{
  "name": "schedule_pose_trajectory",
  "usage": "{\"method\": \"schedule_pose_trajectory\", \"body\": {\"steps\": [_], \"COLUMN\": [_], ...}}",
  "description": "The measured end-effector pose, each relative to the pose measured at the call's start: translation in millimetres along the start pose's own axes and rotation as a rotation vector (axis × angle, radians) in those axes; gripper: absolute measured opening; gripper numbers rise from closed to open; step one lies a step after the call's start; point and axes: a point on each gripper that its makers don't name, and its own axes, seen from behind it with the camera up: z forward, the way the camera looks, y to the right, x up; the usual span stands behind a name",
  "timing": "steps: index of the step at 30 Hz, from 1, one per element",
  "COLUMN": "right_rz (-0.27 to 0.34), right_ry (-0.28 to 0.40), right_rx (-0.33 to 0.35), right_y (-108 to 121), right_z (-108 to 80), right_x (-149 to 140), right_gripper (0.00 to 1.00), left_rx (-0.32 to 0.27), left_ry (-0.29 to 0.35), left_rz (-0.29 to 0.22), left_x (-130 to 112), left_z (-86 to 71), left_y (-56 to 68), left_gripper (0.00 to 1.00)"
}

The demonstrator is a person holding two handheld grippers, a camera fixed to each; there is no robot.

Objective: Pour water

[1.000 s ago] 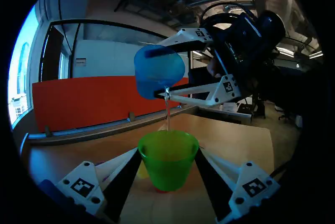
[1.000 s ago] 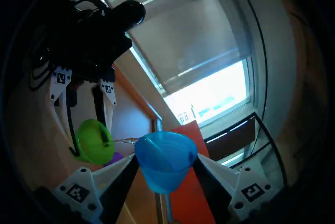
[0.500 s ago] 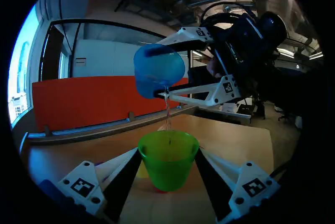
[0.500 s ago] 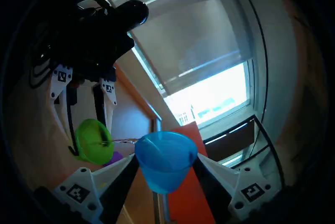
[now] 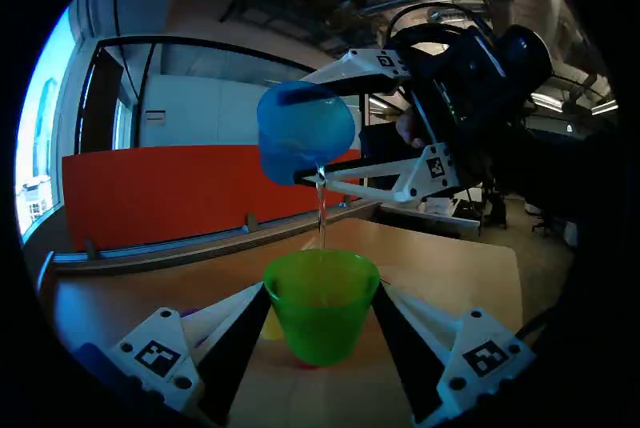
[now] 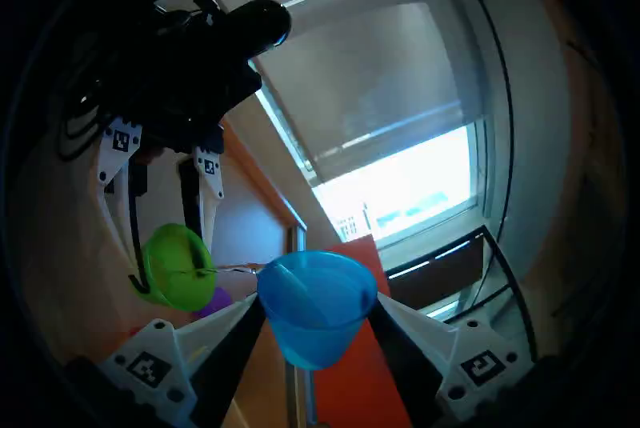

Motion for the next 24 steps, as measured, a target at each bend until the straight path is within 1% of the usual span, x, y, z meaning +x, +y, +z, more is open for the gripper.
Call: {"method": "schedule_pose_trajectory", "body": {"steps": [24], "right_rz": [-0.041], "right_ry": [-0.003], "right_rx": [-0.017], "right_y": [5.0], "right_z": [1.2], "right_x": [-0.6], "right_gripper": [0.89], "left_rx": [-0.002], "left_ry": [-0.003], "left_rz": [0.008], "left_x": [-0.2], "left_z": [-0.2], "left_y": [2.6], "left_gripper": [0.87]}}
